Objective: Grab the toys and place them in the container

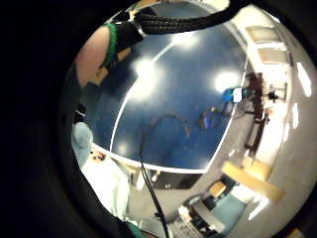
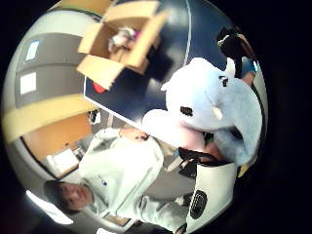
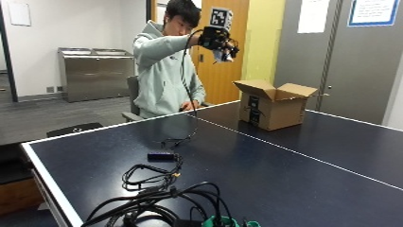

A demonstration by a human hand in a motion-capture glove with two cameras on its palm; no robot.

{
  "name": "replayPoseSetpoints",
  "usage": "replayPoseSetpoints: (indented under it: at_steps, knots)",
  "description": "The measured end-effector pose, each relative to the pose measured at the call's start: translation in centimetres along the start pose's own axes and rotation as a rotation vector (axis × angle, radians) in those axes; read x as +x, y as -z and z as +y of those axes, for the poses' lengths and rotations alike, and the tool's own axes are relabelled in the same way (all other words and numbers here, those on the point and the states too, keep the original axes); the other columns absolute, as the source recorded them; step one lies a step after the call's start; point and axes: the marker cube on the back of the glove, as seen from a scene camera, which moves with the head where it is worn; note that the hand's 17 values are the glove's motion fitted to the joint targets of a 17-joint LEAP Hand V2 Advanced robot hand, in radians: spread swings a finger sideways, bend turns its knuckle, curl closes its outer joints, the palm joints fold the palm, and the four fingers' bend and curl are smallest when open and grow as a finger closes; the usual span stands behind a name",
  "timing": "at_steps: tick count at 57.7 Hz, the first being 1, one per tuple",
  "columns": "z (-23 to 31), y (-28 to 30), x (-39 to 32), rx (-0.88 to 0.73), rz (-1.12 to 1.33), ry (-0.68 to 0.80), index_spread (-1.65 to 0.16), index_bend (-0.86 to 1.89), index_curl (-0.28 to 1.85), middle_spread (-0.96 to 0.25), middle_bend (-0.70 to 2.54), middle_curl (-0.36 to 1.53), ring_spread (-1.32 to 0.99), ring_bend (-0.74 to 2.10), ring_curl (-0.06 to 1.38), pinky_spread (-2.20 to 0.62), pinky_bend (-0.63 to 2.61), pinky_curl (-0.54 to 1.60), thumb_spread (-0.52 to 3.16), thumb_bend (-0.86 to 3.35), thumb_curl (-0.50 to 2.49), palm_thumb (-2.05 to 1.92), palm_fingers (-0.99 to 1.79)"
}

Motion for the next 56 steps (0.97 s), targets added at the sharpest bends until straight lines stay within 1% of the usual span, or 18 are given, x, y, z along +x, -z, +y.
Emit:
replayPoseSetpoints:
  at_steps: [1,2,6,9,13,16,22,24,26,29,30,32,35,39,44,49,51,56]
  knots:
    - [-0.7,0.7,-1.2,0.025,-0.012,0.028,-0.22,1.01,0.69,-0.26,0.73,0.46,-0.13,0.2,0.06,0.01,0.47,0.31,1.21,0.02,0.6,0.71,0.19]
    - [-1.6,1.3,-2.2,0.048,-0.007,0.01,-0.22,1.01,0.69,-0.26,0.72,0.46,-0.13,0.21,0.07,0.01,0.47,0.31,1.2,0.02,0.6,0.71,0.2]
    - [-5.5,3.0,-4.0,0.136,0.079,-0.13,-0.22,0.99,0.69,-0.26,0.71,0.46,-0.15,0.23,0.09,0.0,0.46,0.31,1.2,0.01,0.61,0.71,0.22]
    - [-7.9,4.3,-6.6,0.198,-0.025,-0.057,-0.22,0.98,0.69,-0.26,0.7,0.45,-0.16,0.24,0.1,0.0,0.46,0.32,1.2,0.0,0.62,0.71,0.22]
    - [-11.7,4.6,-7.9,0.264,0.016,-0.139,-0.22,0.96,0.69,-0.26,0.7,0.46,-0.18,0.26,0.11,0.0,0.46,0.32,1.19,0.0,0.63,0.71,0.24]
    - [-14.4,4.5,-10.2,0.307,-0.077,-0.102,-0.22,0.95,0.69,-0.27,0.7,0.46,-0.19,0.27,0.12,0.0,0.45,0.32,1.19,-0.01,0.64,0.7,0.25]
    - [-17.7,2.4,-6.3,0.33,0.03,-0.132,-0.22,0.94,0.7,-0.27,0.68,0.46,-0.21,0.28,0.13,0.0,0.45,0.32,1.18,-0.01,0.65,0.7,0.26]
    - [-19.0,1.5,-7.7,0.335,0.03,-0.126,-0.23,0.92,0.7,-0.27,0.67,0.46,-0.21,0.29,0.14,0.0,0.46,0.33,1.18,-0.02,0.65,0.68,0.24]
    - [-19.7,0.8,-9.3,0.341,-0.045,-0.056,-0.23,0.92,0.7,-0.27,0.66,0.45,-0.21,0.29,0.14,0.0,0.47,0.33,1.18,-0.01,0.65,0.68,0.24]
    - [-20.3,-0.6,-10.6,0.346,-0.096,0.034,-0.23,0.8,0.68,-0.21,0.43,0.4,-0.19,0.34,0.17,0.0,0.61,0.38,1.28,-0.01,0.61,0.65,0.04]
    - [-20.5,-1.1,-10.6,0.345,-0.076,0.03,-0.23,0.79,0.68,-0.2,0.39,0.39,-0.17,0.34,0.18,0.0,0.64,0.39,1.3,-0.01,0.6,0.64,0.0]
    - [-20.9,-2.2,-10.0,0.342,-0.022,-0.024,-0.23,0.64,0.64,-0.15,0.23,0.35,-0.14,0.35,0.18,0.0,0.76,0.41,1.32,-0.03,0.57,0.59,-0.15]
    - [-21.0,-3.3,-9.6,0.337,-0.011,-0.046,-0.22,0.46,0.58,-0.1,0.14,0.32,-0.11,0.34,0.18,0.01,0.84,0.42,1.34,-0.02,0.55,0.55,-0.21]
    - [-20.8,-4.4,-8.7,0.345,0.086,-0.133,-0.23,0.36,0.53,-0.06,0.1,0.29,-0.08,0.3,0.18,0.01,0.86,0.43,1.37,0.02,0.56,0.6,-0.2]
    - [-19.3,-4.7,-10.5,0.379,-0.043,-0.035,-0.23,0.32,0.5,-0.04,0.09,0.26,-0.06,0.26,0.18,0.02,0.85,0.43,1.43,0.06,0.58,0.65,-0.17]
    - [-17.3,-5.7,-9.1,0.402,0.133,-0.157,-0.24,0.35,0.5,-0.02,0.07,0.23,-0.05,0.24,0.19,0.03,0.82,0.41,1.47,0.07,0.58,0.66,-0.13]
    - [-16.1,-6.0,-8.6,0.411,0.148,-0.184,-0.24,0.37,0.51,-0.02,0.08,0.22,-0.04,0.23,0.19,0.03,0.8,0.41,1.49,0.07,0.58,0.65,-0.12]
    - [-13.0,-6.3,-10.3,0.431,-0.066,-0.038,-0.25,0.42,0.52,-0.02,0.1,0.2,-0.04,0.21,0.2,0.03,0.77,0.39,1.51,0.07,0.58,0.65,-0.09]
